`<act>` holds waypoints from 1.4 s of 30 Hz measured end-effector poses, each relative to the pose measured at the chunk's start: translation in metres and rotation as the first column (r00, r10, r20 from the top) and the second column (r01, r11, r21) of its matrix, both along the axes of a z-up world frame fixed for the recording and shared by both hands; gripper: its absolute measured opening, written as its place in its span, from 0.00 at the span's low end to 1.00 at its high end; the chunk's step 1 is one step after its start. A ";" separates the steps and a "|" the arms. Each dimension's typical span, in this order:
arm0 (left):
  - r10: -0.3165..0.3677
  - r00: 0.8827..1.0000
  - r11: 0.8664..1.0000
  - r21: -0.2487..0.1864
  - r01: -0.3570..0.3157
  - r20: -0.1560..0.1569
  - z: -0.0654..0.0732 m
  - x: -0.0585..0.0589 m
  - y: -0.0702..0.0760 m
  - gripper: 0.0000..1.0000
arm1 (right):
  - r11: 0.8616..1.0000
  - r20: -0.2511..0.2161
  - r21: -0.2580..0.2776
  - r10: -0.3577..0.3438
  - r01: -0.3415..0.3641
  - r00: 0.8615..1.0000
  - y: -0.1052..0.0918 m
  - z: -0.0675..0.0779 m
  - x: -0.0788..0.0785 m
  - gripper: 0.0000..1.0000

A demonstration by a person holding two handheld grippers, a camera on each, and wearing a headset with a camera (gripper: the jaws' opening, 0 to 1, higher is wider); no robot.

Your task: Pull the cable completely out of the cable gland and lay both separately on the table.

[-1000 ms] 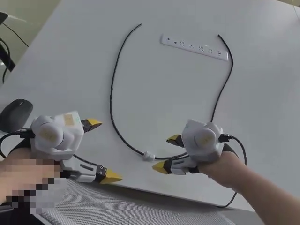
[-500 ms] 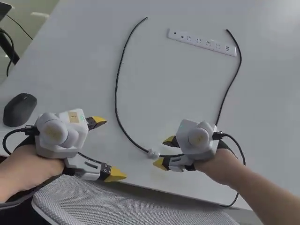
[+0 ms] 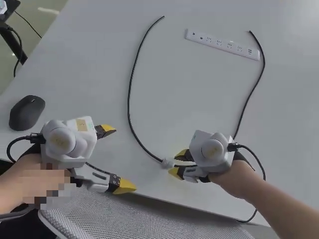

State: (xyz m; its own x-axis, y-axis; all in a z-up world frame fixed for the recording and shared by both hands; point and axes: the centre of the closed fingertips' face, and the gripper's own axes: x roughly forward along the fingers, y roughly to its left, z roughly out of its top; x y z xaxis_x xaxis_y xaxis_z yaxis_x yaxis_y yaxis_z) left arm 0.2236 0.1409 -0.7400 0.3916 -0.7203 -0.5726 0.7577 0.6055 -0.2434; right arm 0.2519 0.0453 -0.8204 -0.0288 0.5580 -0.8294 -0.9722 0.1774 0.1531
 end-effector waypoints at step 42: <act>-0.052 0.998 0.999 -0.012 0.052 0.032 0.017 0.011 -0.018 0.93 | 1.000 -0.012 0.022 -0.016 0.016 1.000 0.007 0.032 -0.002 0.07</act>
